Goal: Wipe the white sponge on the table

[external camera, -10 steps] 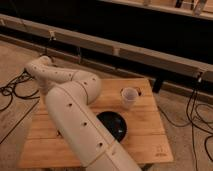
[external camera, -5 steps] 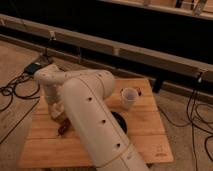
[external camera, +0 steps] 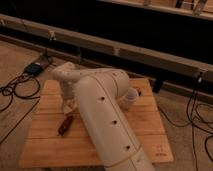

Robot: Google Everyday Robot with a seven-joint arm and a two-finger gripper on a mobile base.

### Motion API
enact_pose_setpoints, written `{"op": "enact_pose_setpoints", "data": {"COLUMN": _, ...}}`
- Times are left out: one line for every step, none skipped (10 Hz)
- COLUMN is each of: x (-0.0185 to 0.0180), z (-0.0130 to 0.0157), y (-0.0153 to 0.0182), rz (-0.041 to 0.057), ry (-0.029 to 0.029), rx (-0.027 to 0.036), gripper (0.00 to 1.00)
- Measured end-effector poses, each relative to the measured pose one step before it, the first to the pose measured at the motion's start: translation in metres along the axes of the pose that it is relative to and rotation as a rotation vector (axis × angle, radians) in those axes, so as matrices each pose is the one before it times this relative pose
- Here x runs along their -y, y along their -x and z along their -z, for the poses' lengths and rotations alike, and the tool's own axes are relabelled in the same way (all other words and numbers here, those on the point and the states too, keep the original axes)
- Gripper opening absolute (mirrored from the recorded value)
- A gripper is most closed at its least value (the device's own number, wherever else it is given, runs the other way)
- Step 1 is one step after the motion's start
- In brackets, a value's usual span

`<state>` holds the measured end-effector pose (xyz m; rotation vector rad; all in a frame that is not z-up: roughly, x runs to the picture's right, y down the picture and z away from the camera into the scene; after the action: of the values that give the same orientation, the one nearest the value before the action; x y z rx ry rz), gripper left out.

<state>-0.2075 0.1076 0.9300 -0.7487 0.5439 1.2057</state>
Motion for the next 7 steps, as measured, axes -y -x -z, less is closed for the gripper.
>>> {"op": "enact_pose_setpoints", "data": {"x": 0.00483, "z": 0.00525, "y": 0.00895, "rz": -0.00940, "ry": -0.00470, "rx": 0.01539, "gripper": 0.00}}
{"op": "enact_pose_setpoints", "data": {"x": -0.00068, "z": 0.00542, "y": 0.00949, "rz": 0.00728, "ry": -0.00033, "rx": 0.01812, "gripper": 0.00}}
{"op": "enact_pose_setpoints", "data": {"x": -0.00294, "z": 0.00450, "y": 0.00772, "rz": 0.01240, "ry": 0.00231, "rx": 0.01423, "gripper": 0.00}}
{"op": "enact_pose_setpoints", "data": {"x": -0.00618, "z": 0.00454, "y": 0.00765, "rz": 0.01670, "ry": 0.00657, "rx": 0.01549, "gripper": 0.00}}
{"op": "enact_pose_setpoints", "data": {"x": -0.00646, "z": -0.00035, "y": 0.00069, "rz": 0.01624, "ry": 0.00680, "rx": -0.00088, "gripper": 0.00}}
{"op": "enact_pose_setpoints", "data": {"x": -0.00391, "z": -0.00054, "y": -0.00044, "rz": 0.00724, "ry": 0.00401, "rx": -0.00254, "gripper": 0.00}}
{"op": "enact_pose_setpoints", "data": {"x": 0.00012, "z": 0.00010, "y": 0.00000, "rz": -0.00071, "ry": 0.00081, "rx": 0.00000, "gripper": 0.01}}
